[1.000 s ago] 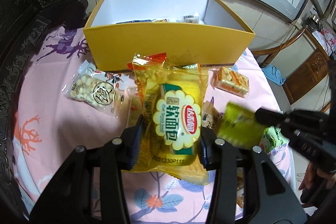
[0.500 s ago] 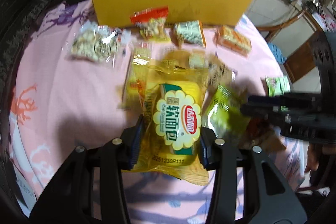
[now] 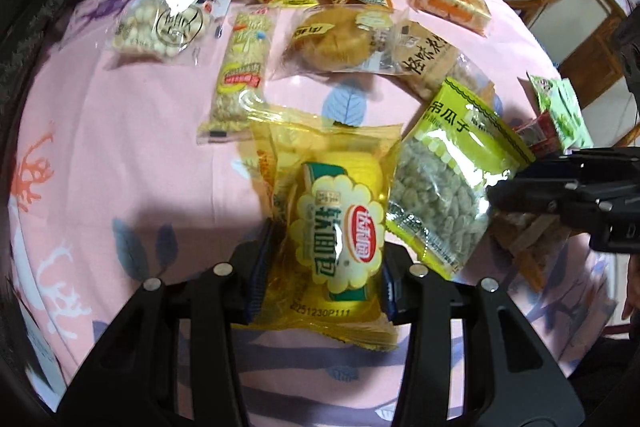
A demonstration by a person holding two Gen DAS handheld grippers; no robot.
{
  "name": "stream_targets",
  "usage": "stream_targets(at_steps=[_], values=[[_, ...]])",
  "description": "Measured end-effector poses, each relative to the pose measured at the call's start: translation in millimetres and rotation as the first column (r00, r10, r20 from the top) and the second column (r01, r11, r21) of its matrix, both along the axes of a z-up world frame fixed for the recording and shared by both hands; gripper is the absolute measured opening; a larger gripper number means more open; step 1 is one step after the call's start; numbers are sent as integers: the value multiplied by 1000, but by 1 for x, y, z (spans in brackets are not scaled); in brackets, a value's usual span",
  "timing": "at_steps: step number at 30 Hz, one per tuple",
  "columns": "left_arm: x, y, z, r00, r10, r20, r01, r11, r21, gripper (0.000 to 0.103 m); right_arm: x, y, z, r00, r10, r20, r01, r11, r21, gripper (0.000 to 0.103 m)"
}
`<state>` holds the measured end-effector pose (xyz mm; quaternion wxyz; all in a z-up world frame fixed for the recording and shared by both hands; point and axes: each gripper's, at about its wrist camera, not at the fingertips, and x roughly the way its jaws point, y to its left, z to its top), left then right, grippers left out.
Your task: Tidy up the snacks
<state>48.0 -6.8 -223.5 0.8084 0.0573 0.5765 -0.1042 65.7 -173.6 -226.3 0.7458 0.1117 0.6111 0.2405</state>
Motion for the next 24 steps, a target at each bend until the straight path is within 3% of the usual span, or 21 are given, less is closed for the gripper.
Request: stream_targets(at_steps=[4,8,13,15,24], values=[[0,-1,0,1000,-7,3,7,1000,8,44,0,6,-4,998,-46,37,44,997,58,44],[0,-2,-1,1000,-8,2,8,1000,11,44,7,29,-3,998,-3,62,-1,998,66,44],[2,1,0,1000,6,-4,-6,1000,-15,44,7,42,5,992,16,126,-25,997,68,25],[3,5,4,1000,27,1,-27,999,-40,44,3,44,20,980,37,196,-45,998,37,17],[18,-1,44,996,35,86,-28,996,-80,44,10,28,58,951,12,307,-3,1000,-29,17]])
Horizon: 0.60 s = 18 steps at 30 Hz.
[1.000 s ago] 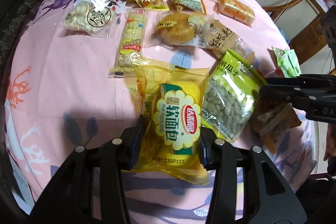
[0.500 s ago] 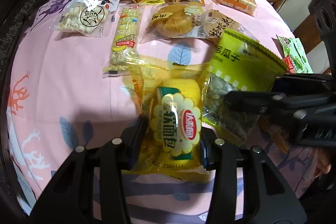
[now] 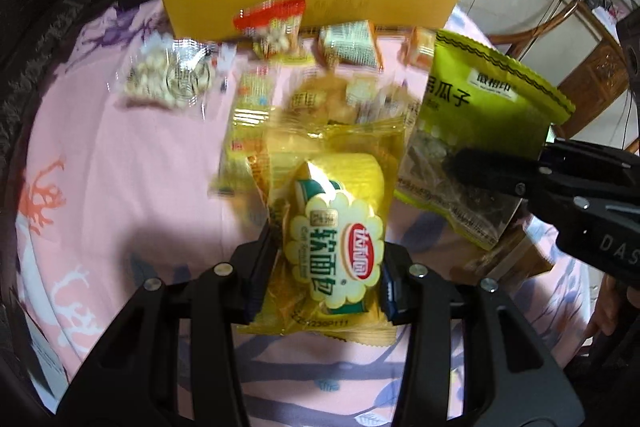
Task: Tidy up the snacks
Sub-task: 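Carry the yellow bread packet and green seed bag into the box and release both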
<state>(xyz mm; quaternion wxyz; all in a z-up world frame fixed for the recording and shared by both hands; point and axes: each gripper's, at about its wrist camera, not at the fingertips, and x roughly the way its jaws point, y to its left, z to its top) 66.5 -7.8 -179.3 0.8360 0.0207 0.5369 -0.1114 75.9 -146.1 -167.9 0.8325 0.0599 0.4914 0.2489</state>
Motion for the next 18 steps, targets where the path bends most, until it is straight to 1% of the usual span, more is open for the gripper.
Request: stream_targets(at_steps=[4,7,12,14,18], values=[[21,-3,25,999,17,44,-17,1000,-18,44,9,-3,27,996,-6,95,11,999,-53,17],[47,-10,48,995,33,90,-30,999,-27,44,25,-4,48,988,-20,151,32,997,-75,17],[97,-14,90,982,63,177,-57,997,-42,44,65,-3,89,970,-44,239,66,994,-84,17],[120,-13,108,974,72,216,-66,997,-34,44,80,-4,105,961,-47,272,73,994,-86,17],[157,-2,135,962,96,256,-90,995,-38,44,116,-7,134,945,-64,320,96,992,-84,17]])
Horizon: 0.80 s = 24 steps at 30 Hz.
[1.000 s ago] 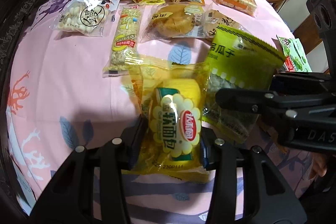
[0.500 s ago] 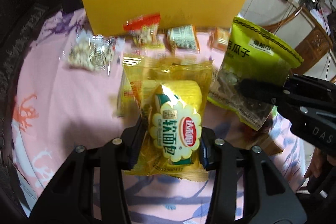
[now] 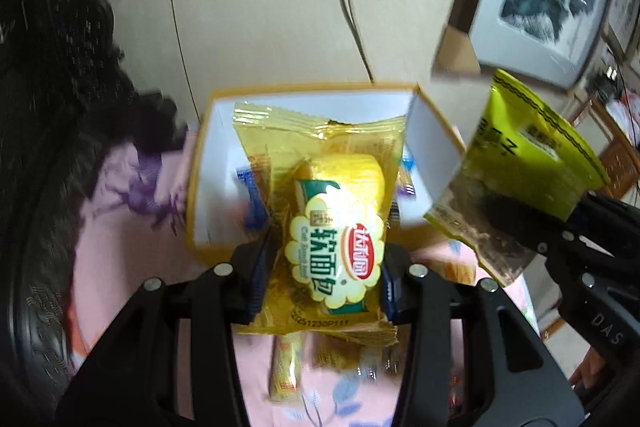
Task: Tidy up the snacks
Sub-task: 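Carry the yellow bread packet and green seed bag into the box and release both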
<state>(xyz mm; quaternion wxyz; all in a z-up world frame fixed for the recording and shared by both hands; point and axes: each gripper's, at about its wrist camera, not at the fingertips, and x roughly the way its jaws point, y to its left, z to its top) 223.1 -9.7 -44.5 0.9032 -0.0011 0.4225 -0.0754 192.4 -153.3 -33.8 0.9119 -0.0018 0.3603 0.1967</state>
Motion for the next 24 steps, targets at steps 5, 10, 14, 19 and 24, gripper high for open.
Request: stream_targets(at_steps=[5,10,14,19,24], values=[[35,8,22,999,11,35,-12,1000,11,44,33,1,19,999,-9,33,10,1000,-13,17],[61,12,38,995,47,86,-48,999,14,100,65,7,26,998,-33,49,34,999,-27,27],[85,25,42,992,123,26,-123,992,4,101,85,5,34,991,-115,62,119,991,-57,81],[78,35,38,989,144,32,-144,989,14,101,82,3,31,994,-95,54,99,991,-93,88],[43,44,22,989,146,-7,-146,989,-4,101,53,-13,18,999,-43,-20,40,991,-128,99]])
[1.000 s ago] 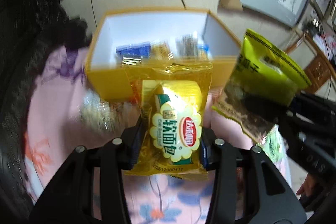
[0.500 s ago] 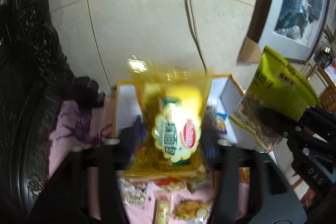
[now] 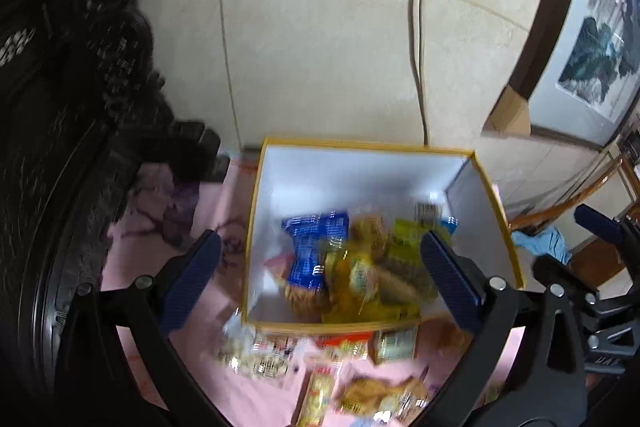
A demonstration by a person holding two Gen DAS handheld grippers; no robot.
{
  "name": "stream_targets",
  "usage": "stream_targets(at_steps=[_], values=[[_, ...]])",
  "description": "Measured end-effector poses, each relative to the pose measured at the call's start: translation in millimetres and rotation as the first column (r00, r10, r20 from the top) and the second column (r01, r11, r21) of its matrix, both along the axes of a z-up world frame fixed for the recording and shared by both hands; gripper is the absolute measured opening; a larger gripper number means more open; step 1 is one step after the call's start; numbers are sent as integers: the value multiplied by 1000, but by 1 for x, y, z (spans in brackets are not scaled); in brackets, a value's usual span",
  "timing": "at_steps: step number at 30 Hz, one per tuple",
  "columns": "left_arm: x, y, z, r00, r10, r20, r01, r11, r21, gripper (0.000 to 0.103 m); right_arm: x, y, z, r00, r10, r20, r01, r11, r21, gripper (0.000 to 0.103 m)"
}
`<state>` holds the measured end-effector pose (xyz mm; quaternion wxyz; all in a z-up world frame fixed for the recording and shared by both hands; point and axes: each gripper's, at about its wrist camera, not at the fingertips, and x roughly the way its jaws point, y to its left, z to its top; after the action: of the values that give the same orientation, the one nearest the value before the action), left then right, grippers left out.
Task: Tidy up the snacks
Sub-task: 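Carry the yellow bread packet and green seed bag into the box and release both, then move both tools back from the box to the snack pile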
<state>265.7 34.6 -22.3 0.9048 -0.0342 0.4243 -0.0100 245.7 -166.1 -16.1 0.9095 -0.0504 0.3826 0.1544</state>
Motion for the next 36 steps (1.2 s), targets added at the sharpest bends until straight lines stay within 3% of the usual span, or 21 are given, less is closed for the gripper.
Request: stream_targets(at_steps=[4,8,10,13,19,24,26,28,29,30,32,34,36], values=[[-48,2,-29,998,-34,-62,32,999,-30,101,-42,-27,-36,990,28,-136,-36,998,-50,102],[-102,-13,-73,984,-97,-146,91,995,-43,101,-91,-68,-90,959,-27,-284,-4,994,-107,102],[-132,-26,-98,968,-150,-202,144,988,-47,101,-115,-84,-110,944,-12,-330,-27,993,-113,102],[-174,-42,-133,931,-219,-292,217,975,-40,101,-153,-95,-129,931,94,-352,-158,975,-159,102],[-217,-54,-158,889,-261,-377,263,964,-49,101,-172,-96,-152,895,300,-331,-393,880,-267,102],[-231,-65,-145,887,-301,-351,317,948,-12,101,-157,-84,-181,802,437,-406,-577,743,-340,102],[-236,-71,-141,880,-330,-342,345,938,-18,101,-155,-79,-196,759,458,-462,-627,706,-329,102],[-240,-79,-139,866,-369,-336,383,923,-28,101,-149,-77,-213,743,445,-500,-641,688,-341,102],[-242,-86,-141,856,-395,-334,408,913,-34,101,-147,-78,-220,738,433,-518,-642,687,-340,102],[-243,-90,-142,847,-414,-333,426,904,-38,101,-143,-81,-224,733,425,-531,-633,711,-306,102],[-247,-103,-148,826,-455,-333,468,883,-48,101,-130,-94,-229,744,369,-558,-559,800,-216,101],[-247,-113,-154,805,-493,-331,500,863,-72,101,-133,-98,-226,777,334,-534,-500,843,-201,92],[-248,-126,-161,783,-533,-320,533,840,-96,101,-143,-99,-221,793,309,-524,-465,863,-195,74]])
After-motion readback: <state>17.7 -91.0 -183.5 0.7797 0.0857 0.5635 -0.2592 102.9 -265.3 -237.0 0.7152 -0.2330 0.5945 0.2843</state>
